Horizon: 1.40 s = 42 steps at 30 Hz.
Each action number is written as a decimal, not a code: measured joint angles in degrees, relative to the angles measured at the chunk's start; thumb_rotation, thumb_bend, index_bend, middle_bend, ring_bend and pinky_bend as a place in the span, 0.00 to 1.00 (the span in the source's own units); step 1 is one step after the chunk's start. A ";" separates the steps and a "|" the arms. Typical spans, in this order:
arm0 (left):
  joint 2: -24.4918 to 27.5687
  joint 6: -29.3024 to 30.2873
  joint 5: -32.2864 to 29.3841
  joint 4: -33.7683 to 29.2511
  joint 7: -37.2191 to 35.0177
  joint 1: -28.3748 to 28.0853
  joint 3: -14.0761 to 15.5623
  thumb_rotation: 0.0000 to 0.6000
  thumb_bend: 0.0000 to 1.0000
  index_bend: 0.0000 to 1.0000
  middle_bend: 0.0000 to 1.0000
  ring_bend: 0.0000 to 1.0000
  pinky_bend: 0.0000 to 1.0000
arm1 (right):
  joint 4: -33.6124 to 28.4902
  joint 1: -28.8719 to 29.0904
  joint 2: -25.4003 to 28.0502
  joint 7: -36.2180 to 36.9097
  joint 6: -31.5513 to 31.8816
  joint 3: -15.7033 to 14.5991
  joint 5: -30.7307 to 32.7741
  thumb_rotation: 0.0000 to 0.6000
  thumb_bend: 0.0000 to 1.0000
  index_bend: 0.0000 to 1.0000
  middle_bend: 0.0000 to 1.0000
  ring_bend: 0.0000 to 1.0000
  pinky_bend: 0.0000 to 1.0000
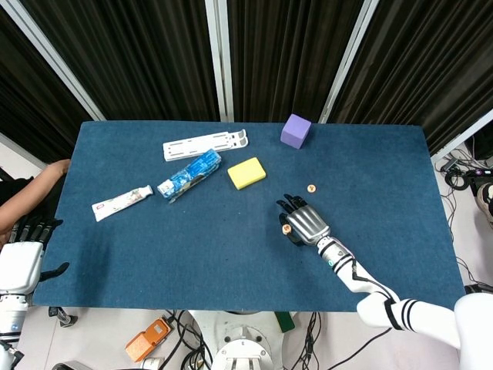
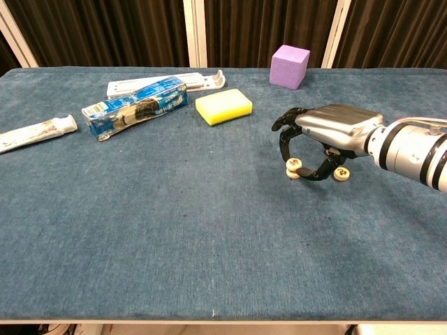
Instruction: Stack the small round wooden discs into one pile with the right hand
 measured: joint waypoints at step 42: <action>-0.13 -0.28 -0.03 -0.33 0.40 -0.33 -0.17 1.00 0.08 0.19 0.18 0.11 0.01 | 0.40 -5.33 4.29 0.58 4.18 -4.21 0.79 1.00 0.47 0.49 0.16 0.08 0.18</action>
